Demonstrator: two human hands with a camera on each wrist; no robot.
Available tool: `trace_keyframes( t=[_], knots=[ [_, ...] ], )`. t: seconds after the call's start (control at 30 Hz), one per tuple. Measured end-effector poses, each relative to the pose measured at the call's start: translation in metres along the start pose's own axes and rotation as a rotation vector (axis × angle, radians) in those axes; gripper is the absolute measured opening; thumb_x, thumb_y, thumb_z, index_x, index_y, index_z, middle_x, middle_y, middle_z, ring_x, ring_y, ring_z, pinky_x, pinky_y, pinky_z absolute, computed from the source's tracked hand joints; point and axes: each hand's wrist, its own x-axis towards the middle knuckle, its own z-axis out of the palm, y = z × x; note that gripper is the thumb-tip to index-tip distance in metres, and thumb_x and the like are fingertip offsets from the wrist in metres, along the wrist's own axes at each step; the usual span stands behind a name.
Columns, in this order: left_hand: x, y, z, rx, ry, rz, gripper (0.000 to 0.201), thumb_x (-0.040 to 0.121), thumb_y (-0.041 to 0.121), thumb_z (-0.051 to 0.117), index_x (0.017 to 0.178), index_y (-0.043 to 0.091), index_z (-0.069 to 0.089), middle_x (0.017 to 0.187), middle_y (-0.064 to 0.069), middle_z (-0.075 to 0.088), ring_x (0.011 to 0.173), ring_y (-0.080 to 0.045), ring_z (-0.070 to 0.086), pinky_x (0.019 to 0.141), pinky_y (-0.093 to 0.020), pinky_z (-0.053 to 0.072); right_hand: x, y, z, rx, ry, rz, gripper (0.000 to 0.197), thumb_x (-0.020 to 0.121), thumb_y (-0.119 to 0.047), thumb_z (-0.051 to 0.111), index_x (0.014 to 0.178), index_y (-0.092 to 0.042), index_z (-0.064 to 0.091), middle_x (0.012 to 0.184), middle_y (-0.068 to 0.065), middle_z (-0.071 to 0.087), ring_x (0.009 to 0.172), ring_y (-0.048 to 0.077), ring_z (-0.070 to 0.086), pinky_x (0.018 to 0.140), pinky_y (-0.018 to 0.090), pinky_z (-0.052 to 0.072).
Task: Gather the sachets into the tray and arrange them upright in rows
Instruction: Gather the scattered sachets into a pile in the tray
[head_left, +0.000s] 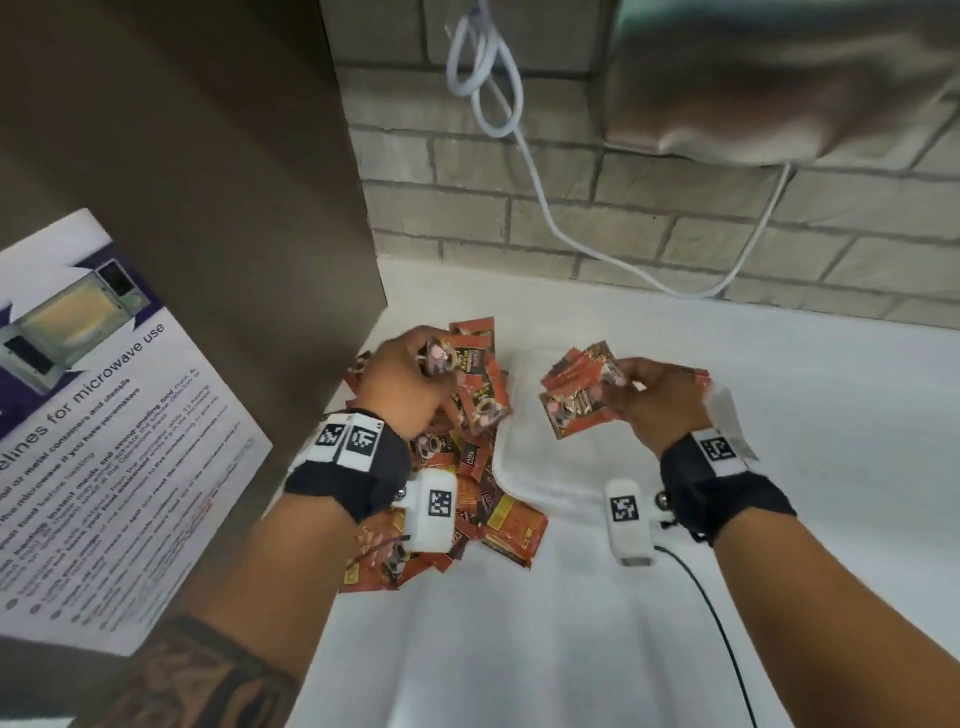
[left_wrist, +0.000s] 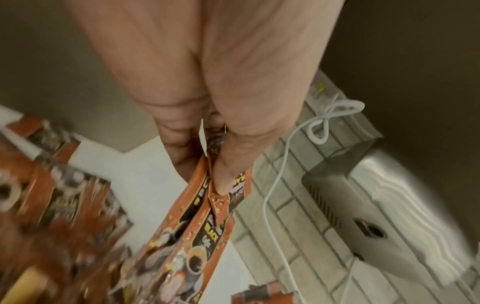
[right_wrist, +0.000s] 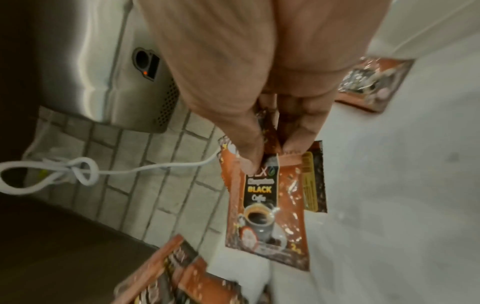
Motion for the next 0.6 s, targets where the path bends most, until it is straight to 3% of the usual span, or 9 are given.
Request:
trace_keyframes(
  t=[0.07,0.1,0.17,0.3,0.37,0.47,0.53,0.6],
  knots=[
    [-0.005,0.002,0.026,0.000,-0.076,-0.019,0.028,0.081,0.018,0.079,0.106,0.020,0.068,0.092,0.005,0.073,0.082,-0.015,0.070,0.076,-0.031,0.058,-0.009,0.014,-0.002,-0.098,-0.043,0.028,0.006,0.083,-0.014,0.072,0.083,-0.020,0.071,0.082,-0.001,0.074,0.082,0.021,0.072,0.069,0.027,0.054],
    [-0.007,0.001,0.038,0.005,-0.106,-0.022,0.028,0.081,0.020,0.080,0.106,0.019,0.068,0.095,0.005,0.073,0.085,-0.017,0.070,0.077,-0.031,0.057,-0.013,0.020,-0.001,-0.141,-0.083,0.049,0.008,0.085,-0.012,0.071,0.088,-0.019,0.072,0.080,-0.003,0.073,0.077,0.019,0.070,0.065,0.025,0.053],
    [-0.011,0.001,0.059,0.019,-0.168,-0.033,0.030,0.083,0.019,0.079,0.110,0.018,0.067,0.103,0.005,0.071,0.093,-0.018,0.068,0.081,-0.028,0.052,-0.019,0.030,0.001,-0.222,-0.178,0.089,0.013,0.085,-0.010,0.070,0.096,-0.017,0.074,0.081,-0.001,0.072,0.075,0.019,0.068,0.070,0.029,0.055],
    [-0.016,-0.001,0.086,0.143,-0.236,-0.030,0.044,0.082,0.022,0.080,0.123,0.025,0.063,0.121,0.002,0.067,0.108,-0.021,0.065,0.094,-0.034,0.053,-0.023,0.040,0.003,-0.397,-0.291,0.112,0.030,0.086,-0.010,0.066,0.115,-0.017,0.070,0.105,0.004,0.072,0.090,0.022,0.066,0.077,0.030,0.054],
    [-0.016,0.003,0.091,0.218,-0.255,-0.006,0.047,0.084,0.020,0.078,0.126,0.028,0.058,0.130,0.001,0.062,0.114,-0.021,0.062,0.096,-0.032,0.050,-0.024,0.040,0.003,-0.455,-0.306,0.109,0.030,0.085,-0.010,0.067,0.114,-0.017,0.069,0.105,0.003,0.071,0.092,0.022,0.066,0.082,0.032,0.055],
    [-0.017,0.008,0.094,0.296,-0.282,0.036,0.054,0.085,0.017,0.077,0.132,0.029,0.053,0.131,0.004,0.059,0.106,-0.015,0.060,0.087,-0.022,0.045,-0.026,0.040,0.003,-0.527,-0.319,0.100,0.029,0.087,-0.012,0.063,0.115,-0.017,0.069,0.109,0.003,0.070,0.098,0.024,0.065,0.090,0.036,0.054],
    [-0.019,0.008,0.094,0.323,-0.275,0.066,0.057,0.084,0.019,0.078,0.134,0.027,0.051,0.125,0.004,0.060,0.097,-0.009,0.056,0.081,-0.019,0.043,-0.030,0.043,0.002,-0.526,-0.314,0.083,0.032,0.091,-0.018,0.061,0.122,-0.021,0.066,0.116,-0.001,0.067,0.106,0.022,0.062,0.093,0.031,0.050],
    [-0.020,0.004,0.092,0.309,-0.248,0.052,0.059,0.083,0.022,0.079,0.134,0.024,0.050,0.124,0.004,0.057,0.100,-0.009,0.055,0.081,-0.020,0.045,-0.032,0.047,0.000,-0.533,-0.310,0.047,0.032,0.092,-0.024,0.062,0.124,-0.025,0.064,0.119,-0.003,0.065,0.109,0.020,0.060,0.092,0.027,0.045]
  ],
)
